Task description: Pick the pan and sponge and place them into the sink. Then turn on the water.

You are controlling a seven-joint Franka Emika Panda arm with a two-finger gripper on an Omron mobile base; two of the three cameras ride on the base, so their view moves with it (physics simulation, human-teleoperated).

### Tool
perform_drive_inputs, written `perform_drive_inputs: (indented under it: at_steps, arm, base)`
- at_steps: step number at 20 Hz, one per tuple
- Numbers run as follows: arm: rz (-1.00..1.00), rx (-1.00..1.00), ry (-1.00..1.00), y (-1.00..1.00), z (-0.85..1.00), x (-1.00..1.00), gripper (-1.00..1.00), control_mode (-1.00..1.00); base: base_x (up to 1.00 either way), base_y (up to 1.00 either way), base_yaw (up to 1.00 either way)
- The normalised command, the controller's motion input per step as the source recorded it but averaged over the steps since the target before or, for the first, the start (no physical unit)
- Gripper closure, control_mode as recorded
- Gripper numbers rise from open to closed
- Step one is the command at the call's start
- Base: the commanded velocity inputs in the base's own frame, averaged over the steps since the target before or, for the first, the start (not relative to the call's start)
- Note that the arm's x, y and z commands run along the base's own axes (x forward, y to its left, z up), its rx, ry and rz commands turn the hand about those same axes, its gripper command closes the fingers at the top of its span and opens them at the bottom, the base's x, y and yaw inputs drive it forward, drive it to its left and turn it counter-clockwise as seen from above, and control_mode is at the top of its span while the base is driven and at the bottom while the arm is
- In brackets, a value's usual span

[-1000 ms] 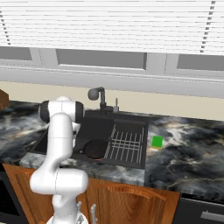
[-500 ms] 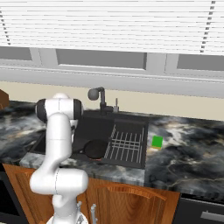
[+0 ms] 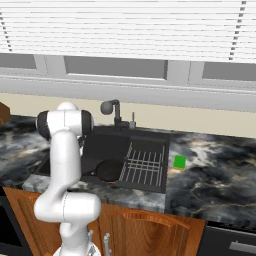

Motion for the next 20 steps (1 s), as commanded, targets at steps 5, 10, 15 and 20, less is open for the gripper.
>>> perform_drive_inputs:
  at_steps: [5, 10, 15, 20]
  arm:
    - [0.00, -0.04, -0.02, -0.15, 0.36, -0.23, -1.00, -1.00]
    - [0.03, -0.05, -0.04, -0.08, 0.38, -0.34, -1.00, -1.00]
    - [0.07, -0.06, -0.02, -0.10, 0.41, -0.29, -1.00, -1.00]
    - [0.10, -0.07, -0.03, -0.17, 0.44, -0.25, -1.00, -1.00]
  base:
    - [0.00, 0.00, 0.00]
    - [0.00, 0.00, 0.00]
    - [0.00, 0.00, 0.00]
    - [0.00, 0.00, 0.00]
